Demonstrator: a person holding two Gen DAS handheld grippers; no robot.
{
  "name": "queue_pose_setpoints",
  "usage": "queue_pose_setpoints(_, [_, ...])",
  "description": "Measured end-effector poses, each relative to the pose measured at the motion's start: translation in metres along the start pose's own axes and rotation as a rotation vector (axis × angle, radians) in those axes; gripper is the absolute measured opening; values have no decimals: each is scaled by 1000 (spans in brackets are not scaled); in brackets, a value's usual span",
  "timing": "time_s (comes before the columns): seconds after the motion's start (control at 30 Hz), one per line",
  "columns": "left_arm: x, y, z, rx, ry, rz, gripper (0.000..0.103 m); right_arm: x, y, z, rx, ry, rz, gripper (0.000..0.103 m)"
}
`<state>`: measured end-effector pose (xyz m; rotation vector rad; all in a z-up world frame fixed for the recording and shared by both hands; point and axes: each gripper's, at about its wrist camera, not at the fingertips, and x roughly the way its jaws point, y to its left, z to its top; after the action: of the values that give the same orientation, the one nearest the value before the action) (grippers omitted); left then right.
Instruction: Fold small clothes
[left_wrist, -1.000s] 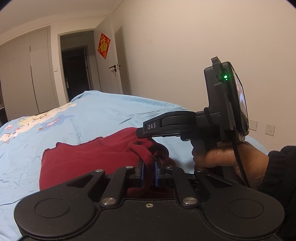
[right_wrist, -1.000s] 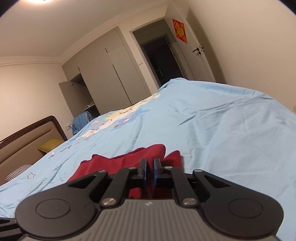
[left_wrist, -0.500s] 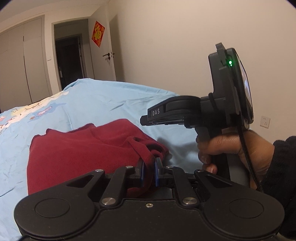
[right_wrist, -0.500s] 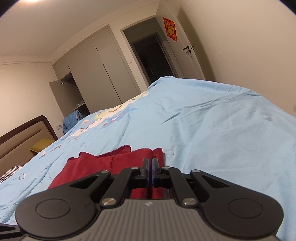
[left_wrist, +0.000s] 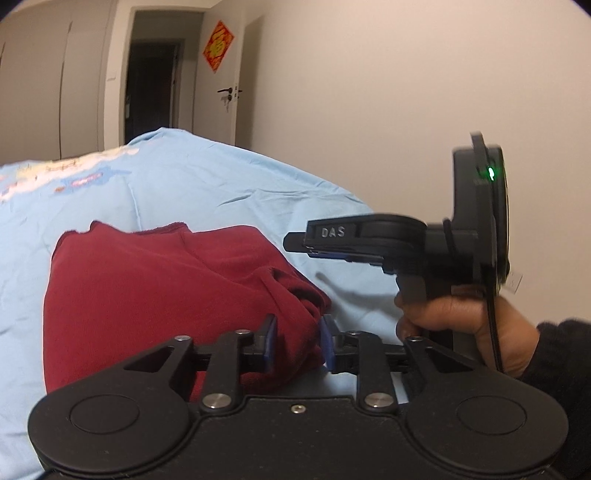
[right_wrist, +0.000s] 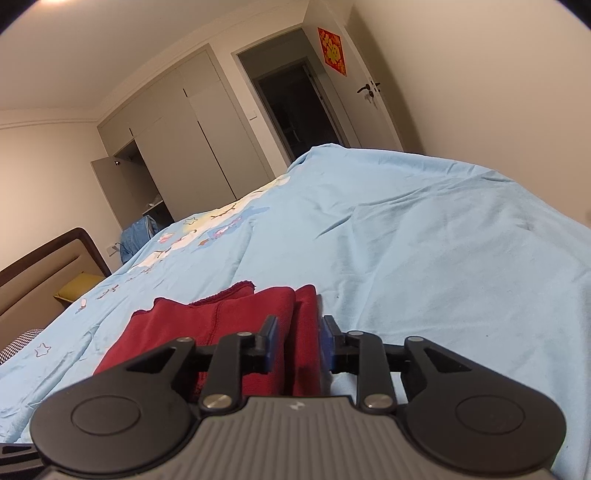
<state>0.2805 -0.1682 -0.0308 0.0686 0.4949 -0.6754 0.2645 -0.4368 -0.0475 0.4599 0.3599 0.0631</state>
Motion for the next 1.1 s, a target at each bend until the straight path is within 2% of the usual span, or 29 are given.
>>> queue_pose_setpoints(0.13, [-6,10,5,-79,-3,-2,57,-1,0,0,2,1,-2,39])
queue_pose_setpoints(0.23, [-10,17,10,-130,-8,10,70,0,0,0,3,3,1,45])
queue_pose_setpoints(0.37, [-15,24,15,-180,-14,79,93,1,1,-1,8,8,14,58])
queue_pose_setpoints(0.43, [-18,28,19,-201,-20,121,100,3,2,-2,5,13,19,62])
queue_pose_setpoints(0.77, [-33,46,24,-230,-23,263,102,9,12,-9,-20,38,41,81])
queue_pose_setpoints(0.9, [-37,53,25,-244,-27,310,102,12,15,-10,-41,48,46,82])
queue_pose_setpoints(1.0, [-38,60,24,-259,-18,351,102,15,16,-10,-54,54,39,73])
queue_pose_setpoints(1.07, [-40,64,23,-267,-11,376,102,18,16,-10,-58,60,26,58])
queue_pose_setpoints(1.1, [-41,66,23,-270,-9,385,102,19,16,-11,-61,63,19,55])
